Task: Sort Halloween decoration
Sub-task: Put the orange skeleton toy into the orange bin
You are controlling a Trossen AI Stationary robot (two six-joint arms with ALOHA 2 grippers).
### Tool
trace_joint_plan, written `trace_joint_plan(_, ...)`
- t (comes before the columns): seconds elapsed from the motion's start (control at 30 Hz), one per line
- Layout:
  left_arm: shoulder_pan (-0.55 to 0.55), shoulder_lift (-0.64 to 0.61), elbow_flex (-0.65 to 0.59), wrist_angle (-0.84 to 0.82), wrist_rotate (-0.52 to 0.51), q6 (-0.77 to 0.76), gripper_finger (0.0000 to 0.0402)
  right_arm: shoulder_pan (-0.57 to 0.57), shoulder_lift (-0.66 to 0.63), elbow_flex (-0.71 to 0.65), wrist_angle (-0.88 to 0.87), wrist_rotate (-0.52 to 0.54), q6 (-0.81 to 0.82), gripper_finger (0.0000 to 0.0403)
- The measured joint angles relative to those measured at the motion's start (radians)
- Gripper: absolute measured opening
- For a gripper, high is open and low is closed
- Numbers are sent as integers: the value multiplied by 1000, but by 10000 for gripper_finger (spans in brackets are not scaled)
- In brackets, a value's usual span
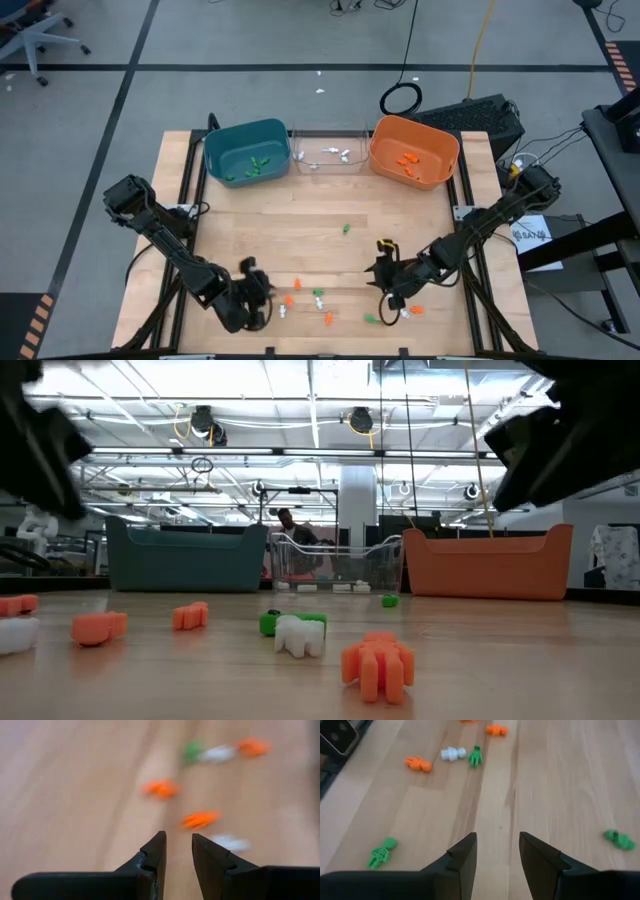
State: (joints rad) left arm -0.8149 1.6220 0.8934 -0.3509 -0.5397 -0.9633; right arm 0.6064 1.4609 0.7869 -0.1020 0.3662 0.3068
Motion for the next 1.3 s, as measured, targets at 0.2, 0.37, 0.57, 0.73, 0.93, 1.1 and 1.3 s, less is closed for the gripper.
trace_joint_plan(0.2, -37, 0, -1, -272, -88, -262, 90, 0, 0, -9, 25, 4, 9, 134)
trace_joint_plan(0.37, -69, 1, -1, -286, -147, -313, 101, 0, 0, -9, 32, 4, -4, 134)
trace_joint_plan(0.57, -96, 28, -1, -289, -177, -341, 159, -3, 0, -9, 33, 53, -5, 134)
trace_joint_plan(0.73, -95, 59, -1, -299, -159, -362, 207, -3, 0, -9, 32, 54, -5, 134)
trace_joint_plan(0.93, -99, 61, -1, -545, -34, -668, 204, -4, 0, -9, 32, 54, -6, 134)
trace_joint_plan(1.1, -117, 61, -1, -522, 1, -734, 185, -4, 0, -9, 32, 54, -11, 134)
trace_joint_plan(1.3, -114, 76, -1, -501, -10, -850, 166, -4, 0, -9, 42, 56, -13, 134)
